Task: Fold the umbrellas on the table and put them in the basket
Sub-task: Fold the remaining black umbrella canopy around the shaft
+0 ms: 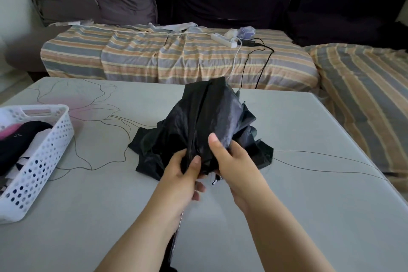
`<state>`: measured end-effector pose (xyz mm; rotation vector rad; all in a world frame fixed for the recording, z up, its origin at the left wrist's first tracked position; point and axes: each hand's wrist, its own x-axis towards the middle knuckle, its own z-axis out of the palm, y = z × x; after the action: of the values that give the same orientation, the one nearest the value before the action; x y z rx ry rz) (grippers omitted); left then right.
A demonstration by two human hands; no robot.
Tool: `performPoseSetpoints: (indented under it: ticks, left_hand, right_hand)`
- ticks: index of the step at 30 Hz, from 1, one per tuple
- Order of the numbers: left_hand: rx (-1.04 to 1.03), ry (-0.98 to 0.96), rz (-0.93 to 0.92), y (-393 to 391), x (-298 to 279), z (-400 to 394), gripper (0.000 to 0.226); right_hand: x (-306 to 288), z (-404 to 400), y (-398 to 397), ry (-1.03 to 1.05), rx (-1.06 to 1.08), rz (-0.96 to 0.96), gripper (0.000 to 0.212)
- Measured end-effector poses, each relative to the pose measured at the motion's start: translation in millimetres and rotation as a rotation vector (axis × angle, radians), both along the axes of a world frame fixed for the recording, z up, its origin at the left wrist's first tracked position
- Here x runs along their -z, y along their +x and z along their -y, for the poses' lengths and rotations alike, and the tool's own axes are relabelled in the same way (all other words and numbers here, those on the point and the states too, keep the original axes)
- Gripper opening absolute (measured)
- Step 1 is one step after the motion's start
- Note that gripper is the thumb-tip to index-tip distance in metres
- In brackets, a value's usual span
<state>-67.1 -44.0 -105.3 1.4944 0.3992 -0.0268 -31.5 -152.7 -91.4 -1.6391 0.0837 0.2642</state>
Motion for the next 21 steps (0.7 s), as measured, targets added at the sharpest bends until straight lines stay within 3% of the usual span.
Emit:
performPoseSetpoints:
  ticks: [2,6,9,12,18,21]
  left_hand:
    - [-0.051,-0.138,-0.015,3,-4,-4,0.016]
    - [-0.11,-0.484,-0.039,6,-14,-8,0.023]
    - [-0.095,-0.665,-0.045,5,-15,-16,0.022]
    - [-0.083,-0.724,-0.068,2,-19,-19,0.027]
    - [-0.056,-0.73,-0.063,-3,-21,-21,0.031]
    - [-0.045,-0.699,-0.052,0,-23,-21,0.032]
  right_hand:
    - [-6,4,1,-0.005,0.03,0.085,0.022]
    - [-2,19,8,-0.153,0.342,0.288,0.017]
    - [9,26,14,-0.302,0.329,0.173,0.018]
    - [14,23,17,-0.312,0.234,0.069,0.017]
    - [20,15,21,-0.101,0.197,-0.005,0.014]
    - [18,10,19,0.148,0.164,-0.087,0.013]
